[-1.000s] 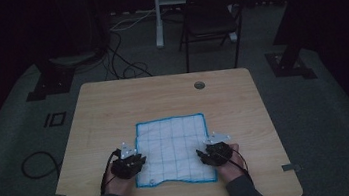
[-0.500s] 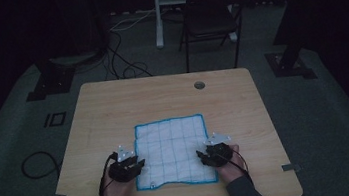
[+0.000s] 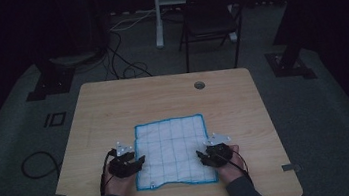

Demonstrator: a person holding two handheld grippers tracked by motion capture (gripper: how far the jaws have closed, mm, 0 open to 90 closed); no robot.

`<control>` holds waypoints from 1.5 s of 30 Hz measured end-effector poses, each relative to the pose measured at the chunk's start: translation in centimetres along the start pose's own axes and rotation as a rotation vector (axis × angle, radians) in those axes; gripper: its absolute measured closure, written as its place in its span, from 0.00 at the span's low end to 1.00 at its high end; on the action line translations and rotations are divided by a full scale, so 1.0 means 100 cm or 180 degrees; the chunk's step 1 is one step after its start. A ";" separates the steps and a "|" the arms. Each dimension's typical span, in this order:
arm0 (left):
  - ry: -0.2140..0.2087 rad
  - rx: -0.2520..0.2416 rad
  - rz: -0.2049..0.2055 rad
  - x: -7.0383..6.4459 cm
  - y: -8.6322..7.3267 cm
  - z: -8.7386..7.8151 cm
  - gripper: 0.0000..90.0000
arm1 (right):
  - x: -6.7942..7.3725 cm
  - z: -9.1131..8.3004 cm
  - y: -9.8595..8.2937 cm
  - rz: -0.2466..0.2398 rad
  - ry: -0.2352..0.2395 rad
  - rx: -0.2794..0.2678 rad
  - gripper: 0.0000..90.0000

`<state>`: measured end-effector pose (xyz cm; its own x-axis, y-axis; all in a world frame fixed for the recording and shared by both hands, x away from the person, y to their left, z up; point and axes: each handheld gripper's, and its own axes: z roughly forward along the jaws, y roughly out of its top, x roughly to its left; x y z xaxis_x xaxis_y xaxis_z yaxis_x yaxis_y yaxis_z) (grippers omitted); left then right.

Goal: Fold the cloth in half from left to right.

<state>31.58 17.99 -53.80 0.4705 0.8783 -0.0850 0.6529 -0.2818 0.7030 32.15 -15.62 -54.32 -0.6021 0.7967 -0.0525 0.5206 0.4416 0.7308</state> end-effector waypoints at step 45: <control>0.0162 0.0032 -0.0298 0.021 -0.005 -0.013 0.97 | 0.001 -0.009 -0.002 -0.0023 -0.0083 -0.0049 0.50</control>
<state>31.45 20.45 -53.47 0.3765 0.9194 -0.1137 0.6987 -0.2012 0.6865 31.42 -16.00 -53.83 -0.5898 0.8040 -0.0754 0.5067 0.4411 0.7407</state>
